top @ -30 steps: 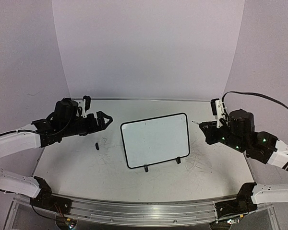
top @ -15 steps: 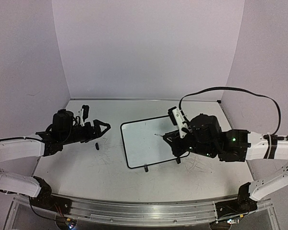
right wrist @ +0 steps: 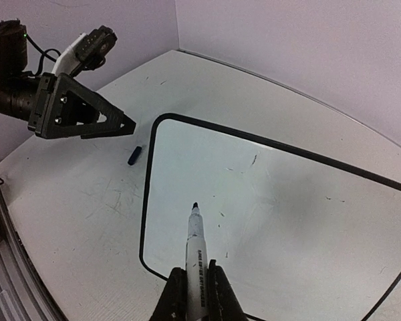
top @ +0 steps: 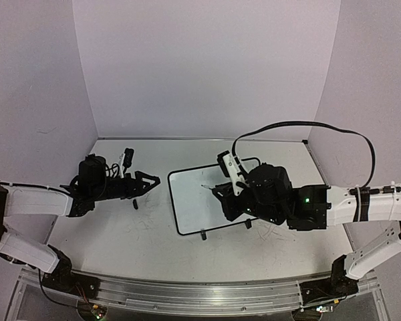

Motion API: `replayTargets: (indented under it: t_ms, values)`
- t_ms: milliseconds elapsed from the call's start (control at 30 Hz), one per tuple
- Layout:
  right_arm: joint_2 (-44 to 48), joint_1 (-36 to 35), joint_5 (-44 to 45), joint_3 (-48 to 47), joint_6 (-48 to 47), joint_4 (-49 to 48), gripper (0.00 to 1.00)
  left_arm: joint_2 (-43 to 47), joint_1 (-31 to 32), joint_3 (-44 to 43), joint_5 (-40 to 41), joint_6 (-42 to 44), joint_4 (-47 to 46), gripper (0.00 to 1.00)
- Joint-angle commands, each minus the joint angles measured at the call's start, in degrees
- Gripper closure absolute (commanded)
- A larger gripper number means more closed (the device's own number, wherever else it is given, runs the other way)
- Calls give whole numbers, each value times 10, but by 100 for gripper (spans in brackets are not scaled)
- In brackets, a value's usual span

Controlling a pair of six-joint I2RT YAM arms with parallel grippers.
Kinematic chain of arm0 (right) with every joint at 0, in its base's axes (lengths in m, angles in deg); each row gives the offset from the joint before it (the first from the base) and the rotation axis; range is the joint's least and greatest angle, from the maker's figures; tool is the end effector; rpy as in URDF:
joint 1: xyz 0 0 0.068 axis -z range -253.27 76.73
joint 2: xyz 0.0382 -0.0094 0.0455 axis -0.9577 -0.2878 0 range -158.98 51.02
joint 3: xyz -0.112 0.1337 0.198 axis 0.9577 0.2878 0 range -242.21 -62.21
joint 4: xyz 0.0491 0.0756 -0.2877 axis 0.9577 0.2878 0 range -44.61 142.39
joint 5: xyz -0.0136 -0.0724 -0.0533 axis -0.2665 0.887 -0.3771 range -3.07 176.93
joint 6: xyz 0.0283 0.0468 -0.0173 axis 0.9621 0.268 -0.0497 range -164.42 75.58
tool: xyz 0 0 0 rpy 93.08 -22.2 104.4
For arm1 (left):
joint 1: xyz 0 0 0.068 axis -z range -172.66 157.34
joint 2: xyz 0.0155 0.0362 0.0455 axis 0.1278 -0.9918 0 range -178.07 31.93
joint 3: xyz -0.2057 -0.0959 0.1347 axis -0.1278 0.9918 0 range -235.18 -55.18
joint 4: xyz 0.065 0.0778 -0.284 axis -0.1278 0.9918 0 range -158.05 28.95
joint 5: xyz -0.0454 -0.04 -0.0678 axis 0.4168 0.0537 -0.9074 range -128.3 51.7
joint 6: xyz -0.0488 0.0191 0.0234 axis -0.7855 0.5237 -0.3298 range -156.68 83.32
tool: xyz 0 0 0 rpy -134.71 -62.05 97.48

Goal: Write a sentence on the whiteboard
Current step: Hold the whiteboard at the center of the board.

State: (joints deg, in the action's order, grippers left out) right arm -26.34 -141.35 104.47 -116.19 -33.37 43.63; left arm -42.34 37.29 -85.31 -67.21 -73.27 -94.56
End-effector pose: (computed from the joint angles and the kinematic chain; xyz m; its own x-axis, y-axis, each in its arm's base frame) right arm 0.1445 0.3262 0.2615 -0.2845 -0.2176 -0.9337 -0.7390 0.6701 0.0690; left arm 0.2530 -0.1683 0.1684 -0.7091 -0.1937 -0.6780 0.5151 0.5143 -0.6857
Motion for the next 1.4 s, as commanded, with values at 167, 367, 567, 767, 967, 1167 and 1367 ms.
replayTargets:
  t_ms: [167, 367, 567, 767, 967, 1167, 1367]
  values:
    - [0, 0, 17, -26, 2, -34, 100, -53, -4, -41, -73, 19, -81, 32]
    - [-36, 0, -3, -56, -14, -41, 100, -85, -4, -47, -121, 7, -127, 35]
    - [-77, 0, -20, -83, -26, -54, 100, -131, -4, -63, -154, -7, -176, 46]
    - [-131, 0, -12, -118, -35, -53, 100, -154, -4, -73, -181, -4, -201, 57]
    - [-165, 0, -10, -143, -42, -53, 100, -162, -3, -79, -178, -3, -206, 72]
    - [-189, 0, -11, -163, -49, -53, 100, -184, -3, -93, -187, 2, -207, 84]
    - [-197, 0, 5, -169, -51, -53, 100, -180, -3, -92, -188, 13, -208, 93]
